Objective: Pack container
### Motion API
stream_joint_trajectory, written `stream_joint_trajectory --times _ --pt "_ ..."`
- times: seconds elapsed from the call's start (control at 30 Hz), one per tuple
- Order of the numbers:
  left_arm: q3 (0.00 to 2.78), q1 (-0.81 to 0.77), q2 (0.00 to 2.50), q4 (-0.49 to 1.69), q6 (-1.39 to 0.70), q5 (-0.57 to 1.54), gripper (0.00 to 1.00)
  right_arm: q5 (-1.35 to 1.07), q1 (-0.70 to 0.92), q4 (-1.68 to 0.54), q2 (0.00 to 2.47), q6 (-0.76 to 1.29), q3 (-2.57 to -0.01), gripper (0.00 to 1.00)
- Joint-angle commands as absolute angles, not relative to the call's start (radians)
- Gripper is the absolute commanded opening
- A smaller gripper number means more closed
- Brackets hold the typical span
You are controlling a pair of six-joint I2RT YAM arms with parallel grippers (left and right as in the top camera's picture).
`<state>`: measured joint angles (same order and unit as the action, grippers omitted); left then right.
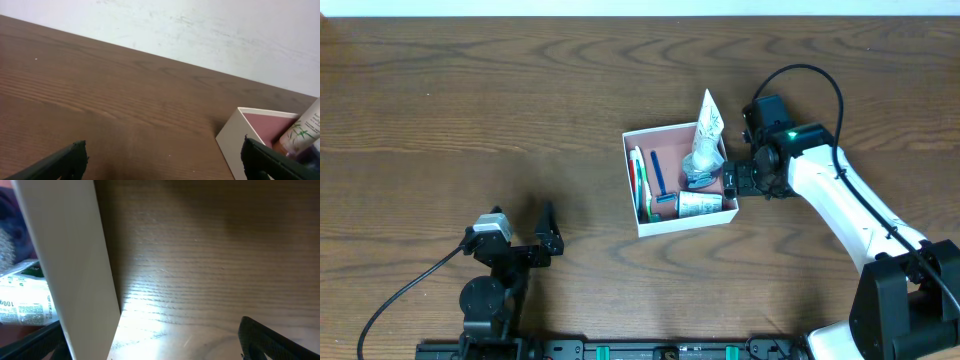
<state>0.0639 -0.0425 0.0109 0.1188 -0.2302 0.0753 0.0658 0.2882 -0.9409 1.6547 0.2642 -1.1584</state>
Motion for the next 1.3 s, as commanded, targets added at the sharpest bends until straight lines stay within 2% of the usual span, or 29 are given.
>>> stream_joint_trajectory --times 0.0,0.23,0.67,1.27 --pt "0.032 -0.038 0.005 0.125 -0.210 0.086 0.98 0.127 0.274 -0.960 1.660 0.293 -1.167 0.99" --pt "0.032 -0.038 0.005 0.125 -0.210 0.086 0.98 0.070 0.312 -0.993 1.660 0.311 -1.167 0.99" --pt "0.032 -0.038 0.005 0.125 -0.210 0.086 0.98 0.040 0.513 -0.984 1.660 0.321 -1.167 0.99" --pt "0.032 -0.038 0.005 0.125 -0.210 0.086 0.98 -0.023 0.551 -0.957 1.660 0.356 -1.167 0.99"
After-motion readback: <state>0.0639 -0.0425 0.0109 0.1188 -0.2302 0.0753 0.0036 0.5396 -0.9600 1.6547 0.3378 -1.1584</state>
